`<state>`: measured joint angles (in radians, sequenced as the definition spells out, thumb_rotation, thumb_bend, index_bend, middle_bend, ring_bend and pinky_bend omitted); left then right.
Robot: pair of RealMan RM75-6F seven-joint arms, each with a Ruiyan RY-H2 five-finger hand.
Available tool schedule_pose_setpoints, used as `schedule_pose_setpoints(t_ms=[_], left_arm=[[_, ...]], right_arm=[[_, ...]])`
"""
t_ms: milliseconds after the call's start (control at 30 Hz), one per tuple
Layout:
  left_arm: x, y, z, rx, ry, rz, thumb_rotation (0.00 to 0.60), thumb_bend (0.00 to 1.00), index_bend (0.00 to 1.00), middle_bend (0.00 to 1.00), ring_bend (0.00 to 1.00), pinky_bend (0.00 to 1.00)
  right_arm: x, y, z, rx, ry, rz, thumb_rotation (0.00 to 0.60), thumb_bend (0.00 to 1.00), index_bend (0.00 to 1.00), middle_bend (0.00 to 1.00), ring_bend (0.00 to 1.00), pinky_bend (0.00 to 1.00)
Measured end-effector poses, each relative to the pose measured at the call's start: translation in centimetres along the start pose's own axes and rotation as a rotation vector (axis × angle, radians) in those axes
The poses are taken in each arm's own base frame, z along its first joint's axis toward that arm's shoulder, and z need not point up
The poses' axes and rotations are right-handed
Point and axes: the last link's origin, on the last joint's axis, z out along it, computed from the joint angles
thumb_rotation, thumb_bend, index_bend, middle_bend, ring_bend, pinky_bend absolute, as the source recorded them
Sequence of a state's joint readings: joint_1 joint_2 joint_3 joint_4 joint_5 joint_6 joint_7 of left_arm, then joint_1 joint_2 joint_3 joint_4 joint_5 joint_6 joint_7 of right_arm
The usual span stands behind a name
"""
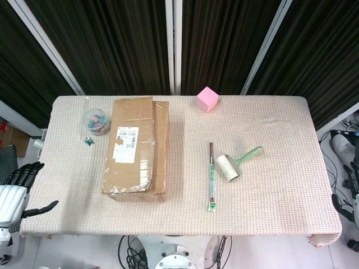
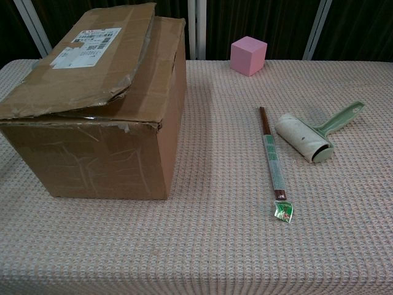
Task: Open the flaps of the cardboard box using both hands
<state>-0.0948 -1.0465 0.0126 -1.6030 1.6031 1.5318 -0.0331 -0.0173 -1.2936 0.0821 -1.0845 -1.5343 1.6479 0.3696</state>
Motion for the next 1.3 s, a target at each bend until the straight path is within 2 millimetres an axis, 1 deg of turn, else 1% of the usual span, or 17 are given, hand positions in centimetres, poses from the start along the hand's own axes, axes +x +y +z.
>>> schedule_pose_setpoints(t_ms=[267, 367, 467, 533, 667, 767, 800, 867, 900, 967, 1000, 1067, 1200, 1300], left_arm=[[0.1, -0.2, -0.1, 0.001, 0.005, -0.011, 0.161, 0.08, 0.1, 0.11, 0.11, 0.19], [0.8, -0.1, 0.3, -0.018, 0.019, -0.01, 0.162, 0.08, 0.1, 0.11, 0.11, 0.19], [2.3, 0.2, 1.4, -0.052, 0.046, -0.001, 0.162, 0.08, 0.1, 0.11, 0.11, 0.19], [3.5, 0.9, 2.5, -0.085, 0.064, -0.01, 0.161, 0.08, 0.11, 0.11, 0.11, 0.19], [5.8, 2.7, 5.7, -0.167, 0.077, -0.046, 0.16, 0.08, 0.12, 0.11, 0.11, 0.19], [7.8, 4.8, 8.8, -0.251, 0.088, -0.062, 0.165, 0.09, 0.13, 0.11, 0.11, 0.19], [8.6, 6.0, 10.1, -0.291, 0.093, -0.062, 0.175, 0.1, 0.13, 0.11, 0.11, 0.19], [9.7, 7.9, 12.0, -0.353, 0.096, -0.055, 0.186, 0.12, 0.14, 0.11, 0.11, 0.19], [10.3, 9.2, 13.2, -0.393, 0.093, -0.044, 0.187, 0.14, 0.14, 0.11, 0.11, 0.19], [11.0, 11.2, 14.8, -0.45, 0.081, -0.023, 0.19, 0.15, 0.14, 0.12, 0.11, 0.19], [11.3, 12.5, 15.8, -0.485, 0.068, -0.007, 0.192, 0.16, 0.14, 0.13, 0.11, 0.19], [11.5, 14.6, 17.2, -0.538, 0.042, 0.021, 0.189, 0.16, 0.15, 0.16, 0.11, 0.19], [11.4, 19.4, 19.7, -0.668, -0.017, 0.117, 0.181, 0.16, 0.18, 0.18, 0.1, 0.19], [10.7, 22.6, 20.8, -0.75, -0.041, 0.156, 0.179, 0.16, 0.19, 0.19, 0.1, 0.19]], right_arm=[[-0.3, 0.0, 0.1, 0.001, -0.009, -0.007, 0.6, 0.29, 0.0, 0.0, 0.0, 0.0], [-0.3, 0.0, 0.2, -0.001, -0.009, -0.004, 0.6, 0.29, 0.0, 0.0, 0.0, 0.0], [-0.3, -0.1, 0.3, 0.002, -0.004, -0.003, 0.6, 0.29, 0.0, 0.0, 0.0, 0.0], [-0.3, -0.2, 0.4, 0.003, -0.004, -0.003, 0.6, 0.29, 0.0, 0.0, 0.0, 0.0], [-0.4, -0.5, 0.6, 0.011, -0.002, -0.006, 0.6, 0.29, 0.0, 0.0, 0.0, 0.0], [-0.2, -0.7, 0.8, 0.018, 0.012, -0.005, 0.6, 0.29, 0.0, 0.0, 0.0, 0.0], [-0.1, -0.8, 0.8, 0.019, 0.018, -0.004, 0.6, 0.29, 0.0, 0.0, 0.0, 0.0], [0.1, -0.8, 0.8, 0.018, 0.024, -0.003, 0.6, 0.29, 0.0, 0.0, 0.0, 0.0], [0.2, -0.8, 0.8, 0.018, 0.029, -0.002, 0.6, 0.29, 0.0, 0.0, 0.0, 0.0], [0.3, -0.8, 0.8, 0.017, 0.036, 0.0, 0.6, 0.29, 0.0, 0.0, 0.0, 0.0], [0.4, -0.8, 0.7, 0.017, 0.04, 0.003, 0.6, 0.29, 0.0, 0.0, 0.0, 0.0], [0.5, -0.7, 0.6, 0.016, 0.043, 0.006, 0.6, 0.29, 0.0, 0.0, 0.0, 0.0], [0.7, -0.6, 0.3, 0.013, 0.052, 0.002, 0.6, 0.29, 0.0, 0.0, 0.0, 0.0], [1.0, -0.4, 0.3, 0.008, 0.059, 0.005, 0.6, 0.29, 0.0, 0.0, 0.0, 0.0]])
